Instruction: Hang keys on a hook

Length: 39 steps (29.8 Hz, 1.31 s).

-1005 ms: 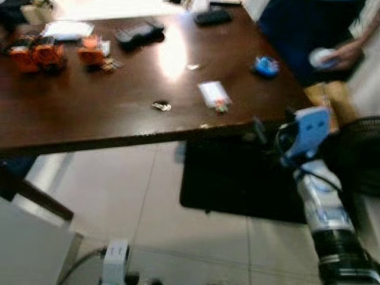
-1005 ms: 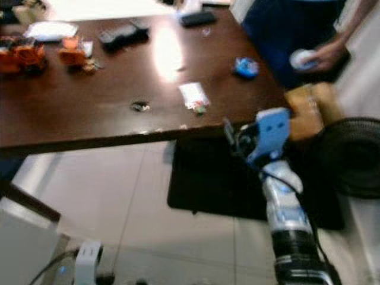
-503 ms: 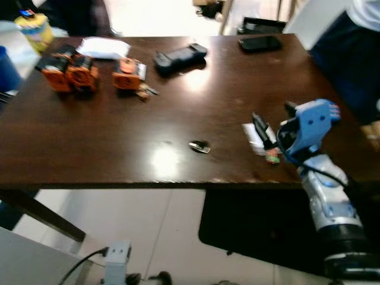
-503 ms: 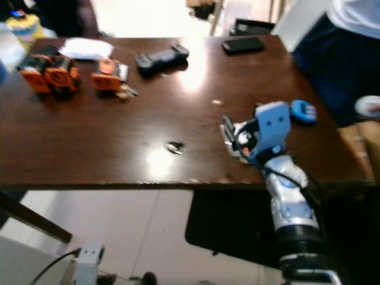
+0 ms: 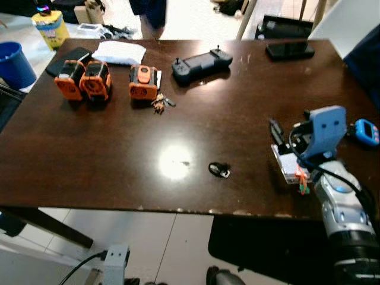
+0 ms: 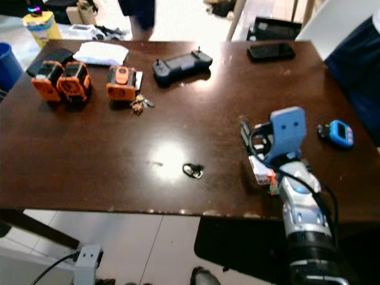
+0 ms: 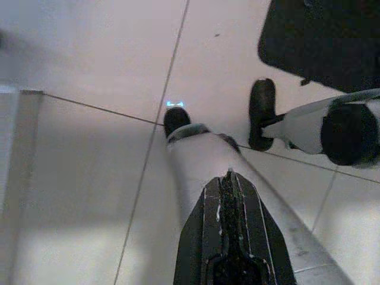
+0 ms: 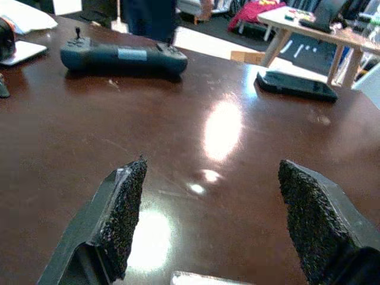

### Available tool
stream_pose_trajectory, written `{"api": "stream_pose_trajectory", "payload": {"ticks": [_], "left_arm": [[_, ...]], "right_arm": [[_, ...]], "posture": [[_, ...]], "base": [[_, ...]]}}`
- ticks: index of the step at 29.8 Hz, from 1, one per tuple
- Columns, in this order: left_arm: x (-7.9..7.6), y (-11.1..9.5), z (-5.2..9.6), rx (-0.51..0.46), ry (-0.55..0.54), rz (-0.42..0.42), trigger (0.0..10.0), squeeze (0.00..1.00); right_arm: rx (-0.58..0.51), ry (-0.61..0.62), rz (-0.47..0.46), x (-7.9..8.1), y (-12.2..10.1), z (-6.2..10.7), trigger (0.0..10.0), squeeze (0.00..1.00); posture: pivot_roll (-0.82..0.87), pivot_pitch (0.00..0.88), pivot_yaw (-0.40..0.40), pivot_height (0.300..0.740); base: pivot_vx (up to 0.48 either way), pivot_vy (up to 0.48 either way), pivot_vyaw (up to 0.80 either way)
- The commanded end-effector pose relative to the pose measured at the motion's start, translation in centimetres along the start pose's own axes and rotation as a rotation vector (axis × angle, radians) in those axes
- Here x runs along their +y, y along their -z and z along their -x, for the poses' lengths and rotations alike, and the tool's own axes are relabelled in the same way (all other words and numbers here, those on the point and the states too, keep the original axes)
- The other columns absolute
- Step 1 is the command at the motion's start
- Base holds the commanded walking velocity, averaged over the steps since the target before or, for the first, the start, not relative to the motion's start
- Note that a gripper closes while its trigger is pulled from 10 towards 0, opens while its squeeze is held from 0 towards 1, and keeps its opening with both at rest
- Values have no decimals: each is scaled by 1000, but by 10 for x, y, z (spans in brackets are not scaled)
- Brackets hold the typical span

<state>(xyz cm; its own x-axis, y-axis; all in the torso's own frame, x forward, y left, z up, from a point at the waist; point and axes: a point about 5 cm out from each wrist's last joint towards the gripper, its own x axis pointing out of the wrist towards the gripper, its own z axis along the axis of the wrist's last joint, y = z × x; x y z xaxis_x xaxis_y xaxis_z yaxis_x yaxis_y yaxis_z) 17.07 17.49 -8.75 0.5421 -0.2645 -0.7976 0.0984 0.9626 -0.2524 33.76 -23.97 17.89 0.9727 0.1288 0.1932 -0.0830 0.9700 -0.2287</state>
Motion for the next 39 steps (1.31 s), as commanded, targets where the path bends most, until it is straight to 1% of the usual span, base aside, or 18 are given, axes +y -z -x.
{"api": "stream_pose_trajectory", "payload": {"ticks": [1,2,3,5,6,8,9,11,14,16,17,18,23,27,28,29,32,39], "left_arm": [[0,10,1,32,-10,0,10000,0],[0,10,1,32,-10,0,10000,0],[0,9,1,30,-19,-5,10000,0],[1,8,1,29,-27,-13,10000,0],[0,8,1,29,-26,-14,10000,0],[0,8,1,29,-26,-14,10000,0],[-1,8,0,27,-23,-13,10000,0],[-3,8,0,27,-16,-14,10000,0],[-3,8,0,27,-16,-14,10000,0],[-6,12,0,38,-6,-19,10000,0],[-6,12,0,38,-6,-19,10000,0],[-7,14,0,45,-1,-24,10000,0],[-8,16,0,49,2,-27,10000,0],[-8,17,0,51,3,-29,10000,0],[-8,17,0,50,3,-32,10000,0],[-8,17,0,50,3,-32,10000,0],[-6,17,1,51,2,-39,10000,0],[-6,17,1,52,3,-42,10000,0]], "right_arm": [[3,-26,-34,3,2,3,10000,0],[3,-26,-34,3,2,3,10000,0],[-20,-97,-60,13,-1,3,10000,0],[-15,-313,-109,43,-1,9,10000,0],[51,-451,-53,58,9,18,10000,0],[51,-451,-53,58,9,18,10000,0],[107,-538,-15,66,18,26,10000,0],[158,-530,8,63,27,28,10000,0],[158,-530,8,63,27,28,10000,0],[216,-355,51,45,33,18,10000,0],[216,-355,51,45,33,18,10000,0],[222,-290,50,39,34,14,10000,0],[222,-253,38,37,34,12,10000,0],[212,-249,2,43,32,10,10000,0],[201,-277,-46,53,31,10,10000,0],[201,-277,-46,53,31,10,10000,0],[143,-336,-157,68,23,7,10000,0],[108,-379,-226,78,17,5,10000,0]], "posture": [[-143,78,101,740],[-143,78,101,740],[-144,78,101,740],[-145,81,98,740],[-142,85,93,740],[-142,85,93,740],[-140,85,90,740],[-140,90,83,740],[-140,90,83,740],[-149,95,77,740],[-149,95,77,740],[-149,98,77,740],[-149,101,77,740],[-149,109,80,740],[-149,115,87,740],[-149,115,87,740],[-150,118,88,740],[-151,122,90,740]], "base": [[0,0,0],[0,0,0],[0,0,0],[0,0,0],[0,0,0],[0,0,0],[0,0,0],[0,0,0],[0,0,0],[0,0,0],[0,0,0],[0,0,0],[0,0,0],[0,0,0],[0,0,0],[0,0,0],[0,0,0],[0,0,0]]}}
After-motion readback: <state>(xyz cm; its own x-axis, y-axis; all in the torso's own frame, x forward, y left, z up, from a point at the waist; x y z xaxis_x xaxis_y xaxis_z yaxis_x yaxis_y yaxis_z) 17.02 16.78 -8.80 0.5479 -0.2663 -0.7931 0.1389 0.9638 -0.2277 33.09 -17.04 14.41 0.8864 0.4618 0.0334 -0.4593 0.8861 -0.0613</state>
